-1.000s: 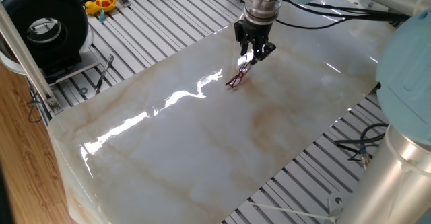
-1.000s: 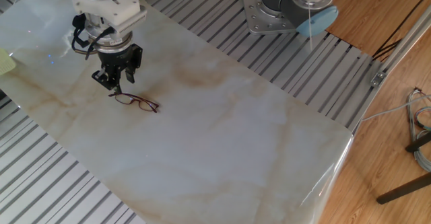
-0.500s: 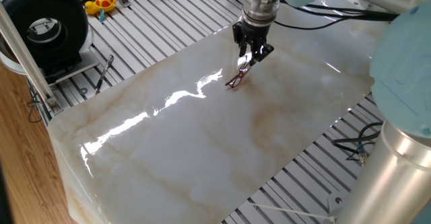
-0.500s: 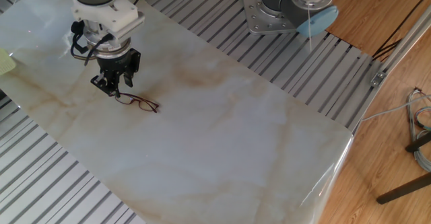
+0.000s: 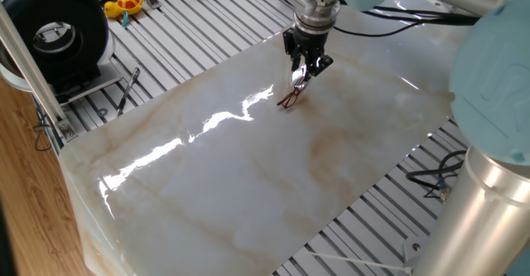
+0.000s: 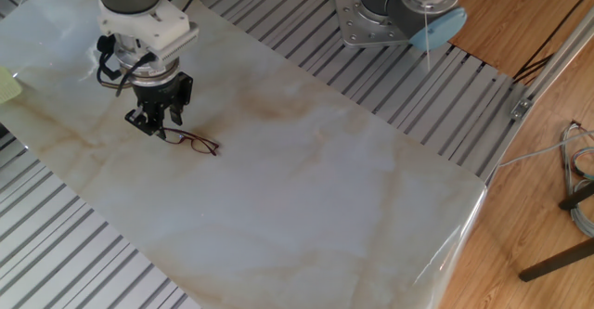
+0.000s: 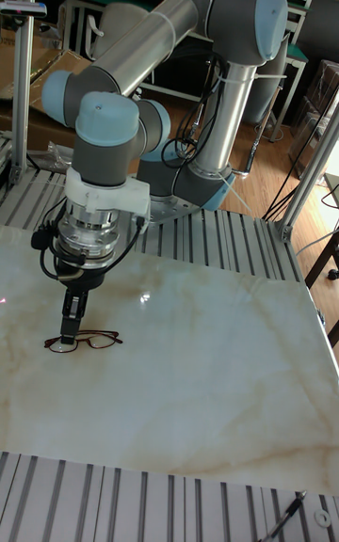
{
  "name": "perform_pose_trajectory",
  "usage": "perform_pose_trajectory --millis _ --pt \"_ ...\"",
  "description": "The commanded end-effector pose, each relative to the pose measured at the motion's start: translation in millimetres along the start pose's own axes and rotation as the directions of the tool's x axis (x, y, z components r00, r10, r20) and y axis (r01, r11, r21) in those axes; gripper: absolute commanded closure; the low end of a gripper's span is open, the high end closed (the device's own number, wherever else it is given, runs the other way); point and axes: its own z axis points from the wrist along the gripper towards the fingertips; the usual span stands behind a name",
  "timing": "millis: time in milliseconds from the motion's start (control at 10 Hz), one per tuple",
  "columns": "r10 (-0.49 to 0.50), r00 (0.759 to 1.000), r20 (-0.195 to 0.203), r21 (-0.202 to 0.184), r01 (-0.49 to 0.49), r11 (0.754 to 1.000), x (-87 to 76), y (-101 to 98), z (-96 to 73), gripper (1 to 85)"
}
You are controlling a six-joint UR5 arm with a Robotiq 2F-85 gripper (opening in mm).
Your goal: Unfold the leg of the glasses (with one hand)
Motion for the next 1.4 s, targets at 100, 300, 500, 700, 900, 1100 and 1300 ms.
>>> perform_pose_trajectory --millis 100,300,500,700,900,1100,1300 --pt "0.014 1.000 0.025 0.004 -0.014 1.000 -7.5 -2.9 0.5 45.3" --pt "0.021 0.999 0.034 0.005 -0.021 1.000 -12.7 -3.6 1.8 45.7" --pt "0.028 0.999 0.040 0.005 -0.028 1.000 -17.8 -4.9 2.1 45.7" --pt "0.037 0.998 0.043 0.002 -0.037 0.999 -22.8 -6.5 1.5 46.0" --pt "0.048 0.998 0.040 -0.004 -0.048 0.999 -20.5 -4.5 -2.6 46.0" --pt "0.062 0.997 0.043 -0.015 -0.061 0.998 -21.3 1.5 -8.0 46.0" --pt "0.079 0.995 0.052 -0.014 -0.079 0.997 -23.9 7.5 -8.9 46.0"
